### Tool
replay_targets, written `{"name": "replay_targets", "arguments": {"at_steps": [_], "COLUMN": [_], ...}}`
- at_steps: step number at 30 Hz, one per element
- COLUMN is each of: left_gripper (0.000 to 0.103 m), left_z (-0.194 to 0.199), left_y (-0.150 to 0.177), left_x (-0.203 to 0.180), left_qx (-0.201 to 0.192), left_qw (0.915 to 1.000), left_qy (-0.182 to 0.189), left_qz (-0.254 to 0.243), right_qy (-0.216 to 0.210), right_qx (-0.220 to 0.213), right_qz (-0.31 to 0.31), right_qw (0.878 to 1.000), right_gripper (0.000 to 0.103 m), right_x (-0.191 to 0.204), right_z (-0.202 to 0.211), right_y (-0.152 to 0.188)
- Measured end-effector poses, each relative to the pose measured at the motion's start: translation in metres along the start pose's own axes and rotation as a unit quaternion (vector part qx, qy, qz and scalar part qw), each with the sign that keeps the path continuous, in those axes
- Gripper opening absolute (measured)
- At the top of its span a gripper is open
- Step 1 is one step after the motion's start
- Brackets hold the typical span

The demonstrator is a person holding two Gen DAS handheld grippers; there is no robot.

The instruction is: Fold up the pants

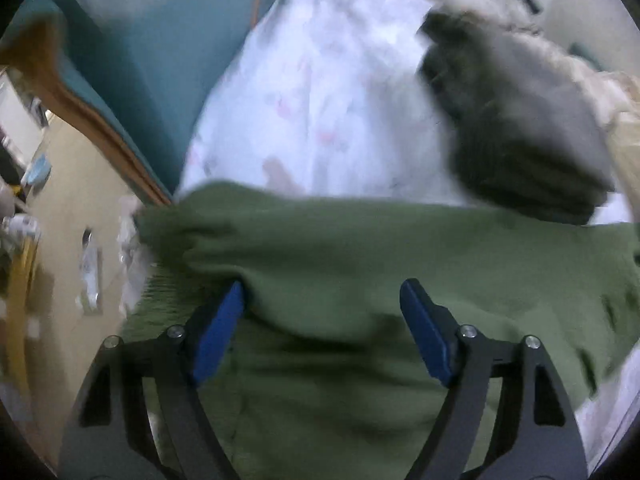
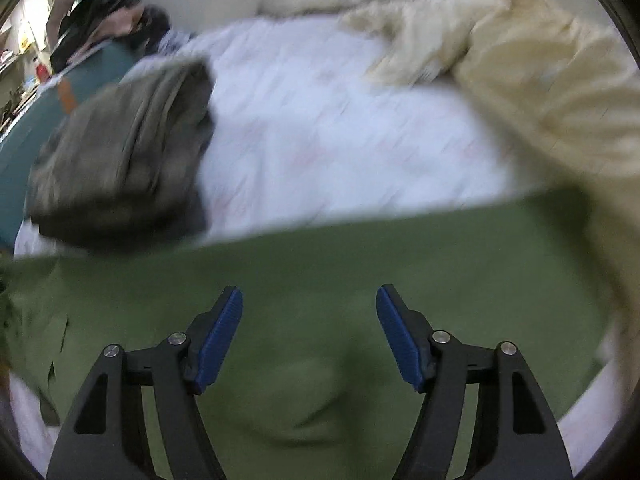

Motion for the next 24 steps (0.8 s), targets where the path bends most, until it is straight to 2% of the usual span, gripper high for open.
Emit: {"name": "replay_targets", "arguments": {"at_steps": [2,3,4,5,7,8,9,11,12,14,15,16,17,18,19,20,21,23,24], "left_gripper": [0.076,0.076,0.076,0.076,0.076,0.076,0.075,0.079,0.081,0.084,0.084,0.084,0.084,0.084,0.084,0.084,0.084,0.084,0.084], "left_z": [-0.035,-0.039,-0.036,-0.031,-0.023,-0.015,-0.007,0.016,0.027,0.040,0.042,0.043,0.041,0.037,0.035,0.024,0.016,0.011,0.010], "left_y": [0.007,0.010,0.010,0.012,0.018,0.024,0.027,0.035,0.039,0.047,0.049,0.050,0.053,0.056,0.058,0.063,0.067,0.076,0.078], "left_x": [0.005,0.005,0.001,-0.003,-0.007,-0.006,-0.005,0.000,0.003,0.009,0.008,0.006,0.002,-0.003,-0.008,-0.011,-0.015,-0.018,-0.018], "left_qx": [0.052,0.054,0.050,0.047,0.050,0.047,0.040,0.004,-0.016,-0.043,-0.044,-0.043,-0.037,-0.023,-0.013,0.006,0.013,0.015,0.017], "left_qw": [0.9985,0.9983,0.9977,0.9963,0.9939,0.9941,0.9951,0.9988,0.9995,0.9990,0.9989,0.9989,0.9990,0.9997,0.9999,0.9988,0.9973,0.9956,0.9951], "left_qy": [-0.018,-0.020,-0.038,-0.057,-0.072,-0.068,-0.062,-0.021,0.001,0.013,0.013,0.015,0.015,0.009,-0.006,-0.038,-0.054,-0.058,-0.059], "left_qz": [0.001,-0.006,-0.025,-0.043,-0.066,-0.070,-0.066,-0.044,-0.029,0.002,0.010,0.015,0.018,0.009,-0.005,-0.030,-0.047,-0.071,-0.078], "right_qy": [0.024,0.041,0.061,0.070,0.108,0.114,0.099,0.074,0.077,0.085,0.081,0.056,0.051,0.056,0.061,0.057,0.053,0.044,0.047], "right_qx": [0.030,0.034,0.018,0.006,-0.005,-0.004,-0.009,-0.053,-0.075,-0.090,-0.090,-0.091,-0.090,-0.089,-0.087,-0.084,-0.082,-0.068,-0.057], "right_qz": [-0.022,-0.035,-0.057,-0.075,-0.126,-0.151,-0.174,-0.220,-0.247,-0.313,-0.358,-0.413,-0.435,-0.445,-0.443,-0.436,-0.433,-0.423,-0.418], "right_qw": [0.999,0.998,0.996,0.995,0.986,0.982,0.980,0.971,0.963,0.942,0.926,0.904,0.894,0.889,0.890,0.894,0.896,0.903,0.905], "right_gripper": [0.071,0.071,0.071,0.071,0.071,0.071,0.071,0.073,0.073,0.074,0.074,0.074,0.074,0.074,0.073,0.067,0.056,0.045,0.045], "right_x": [-0.004,-0.012,-0.027,-0.040,-0.074,-0.092,-0.113,-0.164,-0.193,-0.236,-0.260,-0.288,-0.304,-0.315,-0.323,-0.330,-0.331,-0.328,-0.326], "right_z": [-0.029,-0.038,-0.040,-0.036,-0.024,-0.018,-0.007,0.029,0.047,0.067,0.072,0.076,0.077,0.079,0.079,0.077,0.074,0.065,0.059], "right_y": [0.018,0.021,0.022,0.022,0.021,0.022,0.022,0.026,0.030,0.049,0.061,0.074,0.079,0.083,0.084,0.082,0.080,0.075,0.075]}}
Point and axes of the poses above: each gripper's, at about its wrist camera, not at the fingertips, and z roughly against the way its jaws point, x to its left, y to its underside, the point moved 3 cm from there along -z, roughly the way its jaws point, and after that the axes turned 5 degrees about -z, right-handed, at the moved point
